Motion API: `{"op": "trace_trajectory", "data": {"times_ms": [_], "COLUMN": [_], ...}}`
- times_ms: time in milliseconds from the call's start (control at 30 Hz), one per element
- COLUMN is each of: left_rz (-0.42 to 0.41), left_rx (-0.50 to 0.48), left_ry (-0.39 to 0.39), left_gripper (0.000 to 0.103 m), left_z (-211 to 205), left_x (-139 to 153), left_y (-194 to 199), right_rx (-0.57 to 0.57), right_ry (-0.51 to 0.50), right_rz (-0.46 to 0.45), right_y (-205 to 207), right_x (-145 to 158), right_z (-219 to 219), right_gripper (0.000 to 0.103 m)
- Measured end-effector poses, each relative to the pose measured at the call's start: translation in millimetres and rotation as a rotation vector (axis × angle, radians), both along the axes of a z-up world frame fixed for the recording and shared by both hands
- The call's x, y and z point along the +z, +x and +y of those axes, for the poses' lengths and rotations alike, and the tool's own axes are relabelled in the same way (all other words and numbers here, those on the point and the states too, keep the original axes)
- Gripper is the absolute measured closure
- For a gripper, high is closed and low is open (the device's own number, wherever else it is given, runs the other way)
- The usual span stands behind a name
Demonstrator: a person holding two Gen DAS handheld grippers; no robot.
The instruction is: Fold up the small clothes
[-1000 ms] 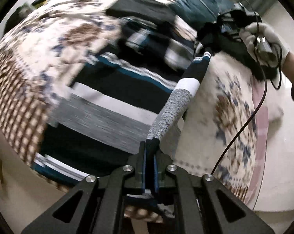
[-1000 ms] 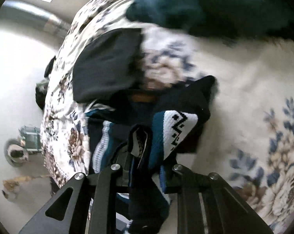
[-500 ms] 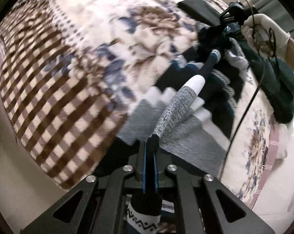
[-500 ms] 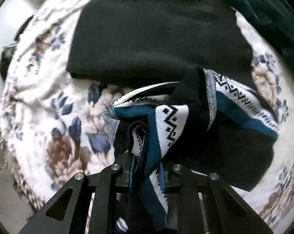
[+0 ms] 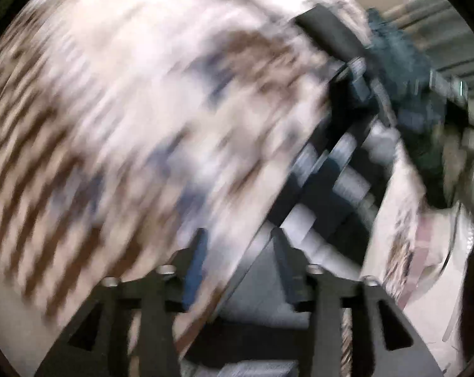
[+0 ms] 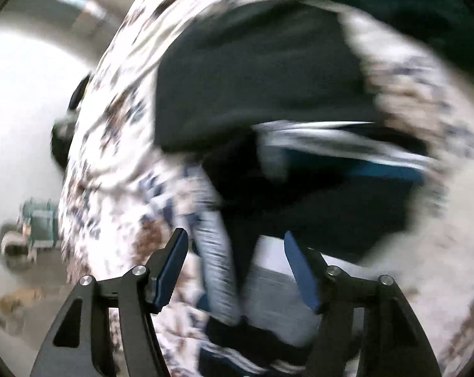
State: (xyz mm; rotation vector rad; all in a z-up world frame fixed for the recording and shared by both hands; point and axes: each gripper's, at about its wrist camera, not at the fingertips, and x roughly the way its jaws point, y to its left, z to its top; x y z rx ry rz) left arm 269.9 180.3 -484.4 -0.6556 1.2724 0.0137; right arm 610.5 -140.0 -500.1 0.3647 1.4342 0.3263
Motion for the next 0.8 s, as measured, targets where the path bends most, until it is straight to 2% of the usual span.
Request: {"op": "trace_trajectory", "data": {"times_ms": [67, 167, 233, 300, 333, 367, 400, 467, 600, 700, 800], "left_rz": [-0.093, -0.166, -0.166, -0.136, -0.127, -0.087, -0.07, -0.061, 0.006, -0.055, -0.103], "left_rx": [-0.052, -0.162, -0.225, -0.299, -0.339, -0.402, -0.437, -0.472, -0.381, -0.347, -0.341], "left_ry": [-0.019, -0.047, -0.074, -0.045, -0.025, 0.111, 0.197, 0.264, 0.201, 0.152, 0.079], "left_gripper": [0.051, 0.051, 0.051, 0.051, 0.051, 0.051, 0.051, 0.044, 0.042, 0.044, 0.044], "left_z": [-14, -49, -73, -100, -109, -121, -123, -109, -67, -65, -77], "left_x": [9, 6, -3, -17, -21, -31, -39, -50, -43, -21, -15], "left_y": [59, 150, 195, 229, 235, 242, 243, 240, 240, 244, 270], "right_rx": [-0.066, -0.15, -0.202, -0.223, -0.23, -0.232, -0.229, -0.224, -0.219, -0.236, -0.264], "right_ry": [-0.045, -0.059, -0.044, -0.019, 0.004, 0.011, 0.006, -0.017, -0.001, 0.019, 0.036], "right_rz": [-0.006, 0.031, 0.051, 0.064, 0.071, 0.076, 0.088, 0.106, 0.118, 0.09, 0.058], "right_y": [-16, -28, -33, -36, -39, -40, -41, -44, -44, -35, -21], "right_x": [-2, -23, -45, -60, -69, -74, -80, -91, -96, -90, -87], "right_z": [-40, -85, -98, -106, -111, -112, -112, -111, -115, -120, -124], "right_gripper": [0.037, 0.037, 0.037, 0.037, 0.037, 0.037, 0.037, 0.037, 0.037, 0.037, 0.037]}}
